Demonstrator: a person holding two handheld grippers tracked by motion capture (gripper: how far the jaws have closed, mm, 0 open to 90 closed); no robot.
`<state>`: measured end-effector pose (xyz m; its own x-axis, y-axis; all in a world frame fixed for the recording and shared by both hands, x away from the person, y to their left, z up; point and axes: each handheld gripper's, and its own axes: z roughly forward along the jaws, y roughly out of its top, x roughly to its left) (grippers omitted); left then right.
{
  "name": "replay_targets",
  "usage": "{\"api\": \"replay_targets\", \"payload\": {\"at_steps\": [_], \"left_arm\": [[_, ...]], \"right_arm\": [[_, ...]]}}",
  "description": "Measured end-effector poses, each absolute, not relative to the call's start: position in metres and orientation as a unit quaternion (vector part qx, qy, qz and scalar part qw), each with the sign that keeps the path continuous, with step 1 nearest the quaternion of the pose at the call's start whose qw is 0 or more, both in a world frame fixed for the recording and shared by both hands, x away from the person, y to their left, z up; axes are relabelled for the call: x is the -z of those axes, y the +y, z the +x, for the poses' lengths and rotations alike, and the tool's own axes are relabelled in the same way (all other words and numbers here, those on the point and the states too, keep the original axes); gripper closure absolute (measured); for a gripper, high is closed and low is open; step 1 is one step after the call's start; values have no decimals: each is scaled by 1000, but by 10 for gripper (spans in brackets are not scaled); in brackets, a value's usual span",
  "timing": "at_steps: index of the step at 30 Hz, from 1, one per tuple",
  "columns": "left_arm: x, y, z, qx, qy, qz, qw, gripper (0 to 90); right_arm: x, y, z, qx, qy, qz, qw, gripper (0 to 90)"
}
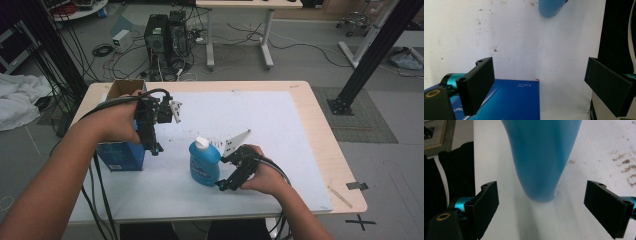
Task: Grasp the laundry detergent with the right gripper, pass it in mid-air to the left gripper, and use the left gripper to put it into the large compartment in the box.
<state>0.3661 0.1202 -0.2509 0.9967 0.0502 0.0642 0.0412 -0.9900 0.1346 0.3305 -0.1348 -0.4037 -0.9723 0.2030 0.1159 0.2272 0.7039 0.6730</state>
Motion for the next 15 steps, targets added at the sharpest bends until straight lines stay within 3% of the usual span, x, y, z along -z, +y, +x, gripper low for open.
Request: {"api": "replay_targets", "payload": {"at_steps": [15], "left_arm": [[252, 125, 364, -33, 31, 997, 61, 94]], "right_arm": [[416, -117, 329, 423, -896, -135, -21, 118]]}}
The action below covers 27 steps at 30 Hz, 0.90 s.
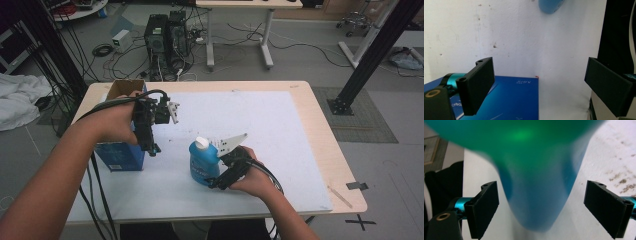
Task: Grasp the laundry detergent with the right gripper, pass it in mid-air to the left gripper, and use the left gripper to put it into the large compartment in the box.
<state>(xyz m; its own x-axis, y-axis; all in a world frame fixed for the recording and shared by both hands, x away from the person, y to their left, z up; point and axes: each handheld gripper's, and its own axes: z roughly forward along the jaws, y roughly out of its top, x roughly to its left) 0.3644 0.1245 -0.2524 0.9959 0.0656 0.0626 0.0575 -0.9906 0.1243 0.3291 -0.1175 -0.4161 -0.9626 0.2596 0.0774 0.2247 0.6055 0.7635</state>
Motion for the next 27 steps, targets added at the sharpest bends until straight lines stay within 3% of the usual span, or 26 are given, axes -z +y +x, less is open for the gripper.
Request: {"api": "replay_targets", "payload": {"at_steps": [8, 21, 26, 27], "left_arm": [[254, 124, 365, -35, 31, 997, 62, 94], [255, 128, 365, -34, 35, 997, 62, 94], [256, 130, 364, -33, 38, 997, 63, 94], [256, 130, 364, -33, 37, 997, 63, 94]], "right_arm": [[418, -113, 327, -450, 880, 146, 46, 119], [420, -105, 325, -475, 865, 154, 52, 123], [420, -103, 324, -484, 860, 152, 54, 165], [420, -103, 324, -484, 860, 152, 55, 213]]}}
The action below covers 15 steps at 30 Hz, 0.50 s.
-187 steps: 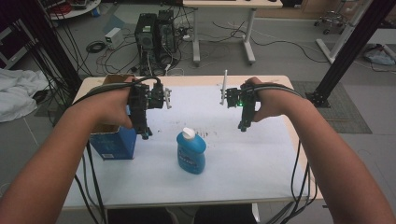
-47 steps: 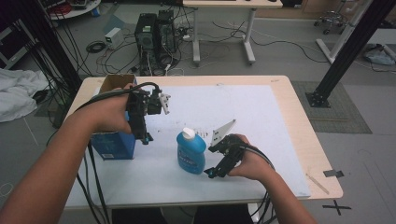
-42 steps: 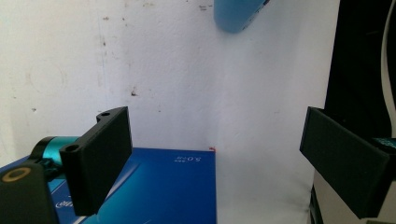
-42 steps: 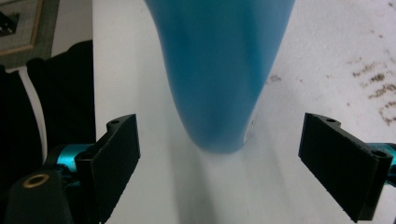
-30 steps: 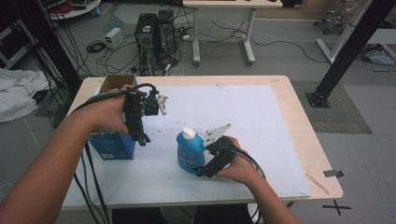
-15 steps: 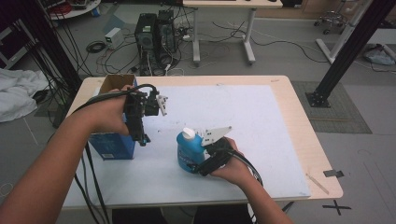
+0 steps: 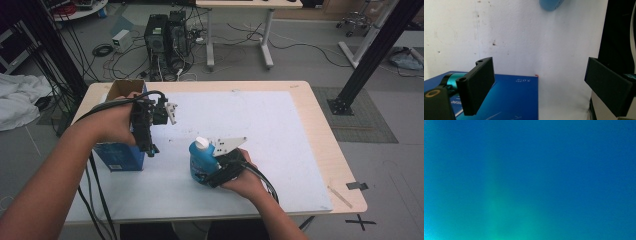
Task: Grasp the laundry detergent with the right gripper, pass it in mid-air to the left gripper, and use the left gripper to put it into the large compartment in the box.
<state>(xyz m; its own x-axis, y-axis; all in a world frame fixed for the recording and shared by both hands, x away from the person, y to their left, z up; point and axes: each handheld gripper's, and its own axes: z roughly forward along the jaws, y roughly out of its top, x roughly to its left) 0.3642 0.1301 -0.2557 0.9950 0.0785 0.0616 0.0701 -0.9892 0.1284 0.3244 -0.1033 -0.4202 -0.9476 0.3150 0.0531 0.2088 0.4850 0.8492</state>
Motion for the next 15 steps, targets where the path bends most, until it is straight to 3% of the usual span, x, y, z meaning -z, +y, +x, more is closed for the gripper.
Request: {"api": "replay_targets", "payload": {"at_steps": [15], "left_arm": [[257, 128, 364, -33, 35, 997, 62, 94]], "right_arm": [[421, -103, 324, -488, 857, 152, 62, 296]]}}
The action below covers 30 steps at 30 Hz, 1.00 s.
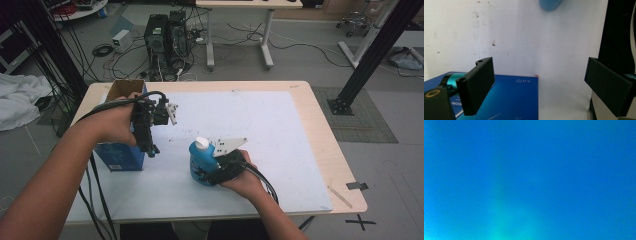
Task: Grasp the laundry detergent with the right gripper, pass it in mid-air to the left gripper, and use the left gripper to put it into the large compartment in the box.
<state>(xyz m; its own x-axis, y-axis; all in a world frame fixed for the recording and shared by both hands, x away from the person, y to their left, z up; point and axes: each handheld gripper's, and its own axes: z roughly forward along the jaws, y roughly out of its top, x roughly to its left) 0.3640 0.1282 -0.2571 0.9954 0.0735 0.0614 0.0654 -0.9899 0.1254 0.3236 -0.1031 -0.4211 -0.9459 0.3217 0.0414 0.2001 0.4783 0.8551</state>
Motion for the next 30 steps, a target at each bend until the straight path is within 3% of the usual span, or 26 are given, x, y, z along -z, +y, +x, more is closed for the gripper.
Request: {"api": "replay_targets", "payload": {"at_steps": [13, 30], "left_arm": [[258, 128, 364, -33, 35, 997, 60, 94], [259, 126, 364, -31, 31, 998, 54, 94]], "right_arm": [[423, -103, 323, -499, 853, 141, 60, 389], [424, -107, 320, -510, 845, 138, 81, 448]]}}
